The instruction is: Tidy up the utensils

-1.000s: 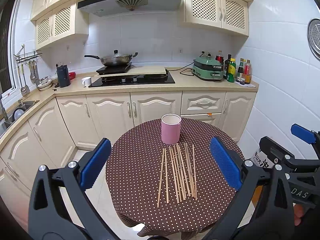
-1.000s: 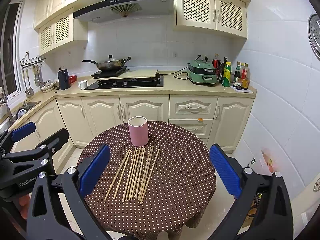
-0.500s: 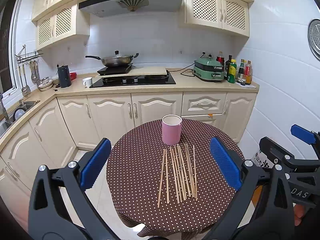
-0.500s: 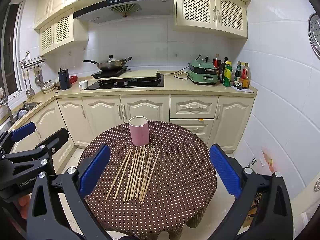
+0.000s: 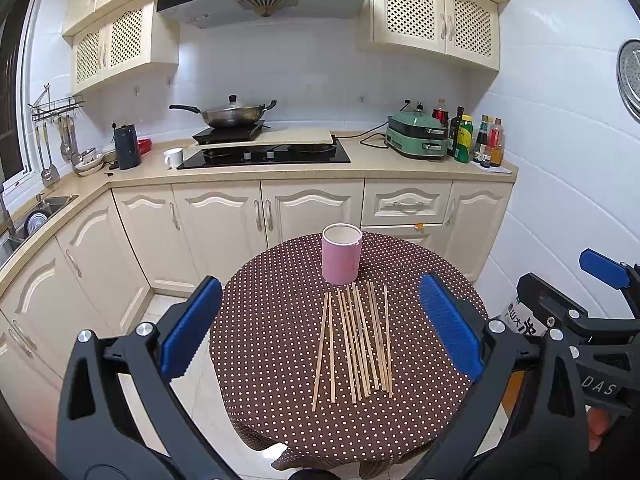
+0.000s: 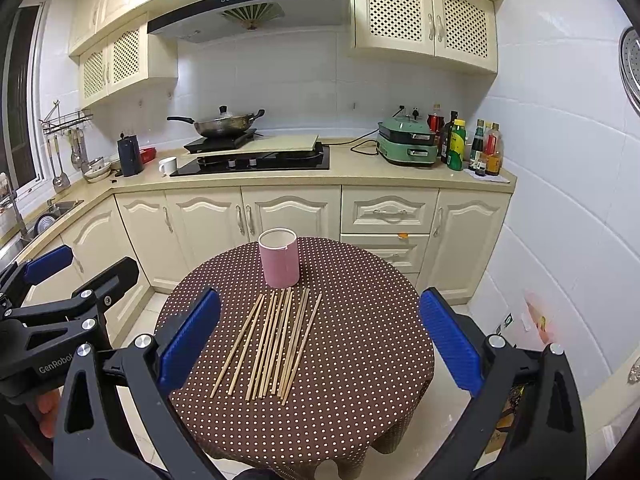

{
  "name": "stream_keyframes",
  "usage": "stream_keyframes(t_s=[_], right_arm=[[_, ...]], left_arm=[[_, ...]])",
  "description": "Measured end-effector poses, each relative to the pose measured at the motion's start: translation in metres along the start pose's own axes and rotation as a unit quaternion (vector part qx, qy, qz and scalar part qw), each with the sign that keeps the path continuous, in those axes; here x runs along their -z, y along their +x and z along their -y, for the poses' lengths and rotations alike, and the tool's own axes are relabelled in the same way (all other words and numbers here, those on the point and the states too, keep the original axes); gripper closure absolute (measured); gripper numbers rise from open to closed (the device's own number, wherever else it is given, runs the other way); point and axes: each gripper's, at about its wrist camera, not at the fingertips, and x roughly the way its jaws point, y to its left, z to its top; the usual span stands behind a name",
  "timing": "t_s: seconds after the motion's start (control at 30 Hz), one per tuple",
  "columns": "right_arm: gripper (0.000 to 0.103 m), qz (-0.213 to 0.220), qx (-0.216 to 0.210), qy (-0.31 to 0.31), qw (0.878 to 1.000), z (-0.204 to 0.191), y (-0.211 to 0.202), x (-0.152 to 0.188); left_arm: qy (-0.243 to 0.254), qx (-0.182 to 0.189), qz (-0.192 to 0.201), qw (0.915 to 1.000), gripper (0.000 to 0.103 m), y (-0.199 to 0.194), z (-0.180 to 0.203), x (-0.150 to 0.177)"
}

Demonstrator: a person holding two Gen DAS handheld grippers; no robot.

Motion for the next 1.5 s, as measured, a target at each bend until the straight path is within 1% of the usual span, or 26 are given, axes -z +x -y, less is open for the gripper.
stream_keyframes(t_s=[0.23,0.37,0.63,0.83,0.93,1.0,1.13,1.17,1.3,1.4,1.5], right_arm=[[0.007,-0.026,-0.014,0.014,0.999,0.001,0.015,0.004],[0.007,-0.045,-0.015,0.015,0.999,0.002,0.025,0.005],[0.007,-0.093,-0.024,0.032,0.995,0.001,0.054,0.01],[0.008,-0.131,-0.032,0.053,0.989,0.004,0.081,0.013],[0.016,-0.154,-0.033,0.061,0.986,0.006,0.099,0.014],[0.016,-0.172,-0.032,0.066,0.982,0.005,0.114,0.015],[0.021,-0.207,-0.032,0.079,0.975,0.006,0.145,0.021],[0.022,-0.215,-0.034,0.083,0.973,0.006,0.152,0.022],[0.026,-0.249,-0.031,0.097,0.963,0.008,0.182,0.025],[0.03,-0.274,-0.024,0.106,0.955,0.011,0.205,0.028],[0.034,-0.301,-0.016,0.114,0.947,0.012,0.228,0.033]], left_arm=[[-0.001,-0.004,-0.02,0.9998,0.007,0.012,-0.003,0.005],[-0.003,-0.002,-0.037,0.9993,0.01,0.023,-0.002,0.008],[-0.009,0.001,-0.091,0.9958,0.012,0.055,-0.006,0.014],[-0.016,0.006,-0.135,0.9907,0.015,0.083,-0.009,0.018],[-0.017,0.013,-0.164,0.9862,0.017,0.103,-0.01,0.021],[-0.017,0.018,-0.185,0.9825,0.021,0.119,-0.011,0.023],[-0.021,0.032,-0.219,0.9751,0.025,0.152,-0.013,0.025],[-0.022,0.037,-0.228,0.9728,0.027,0.161,-0.014,0.026],[-0.034,0.059,-0.269,0.9607,0.033,0.205,-0.02,0.029],[-0.035,0.061,-0.296,0.9526,0.038,0.23,-0.024,0.034],[-0.042,0.07,-0.326,0.9418,0.04,0.255,-0.029,0.04]])
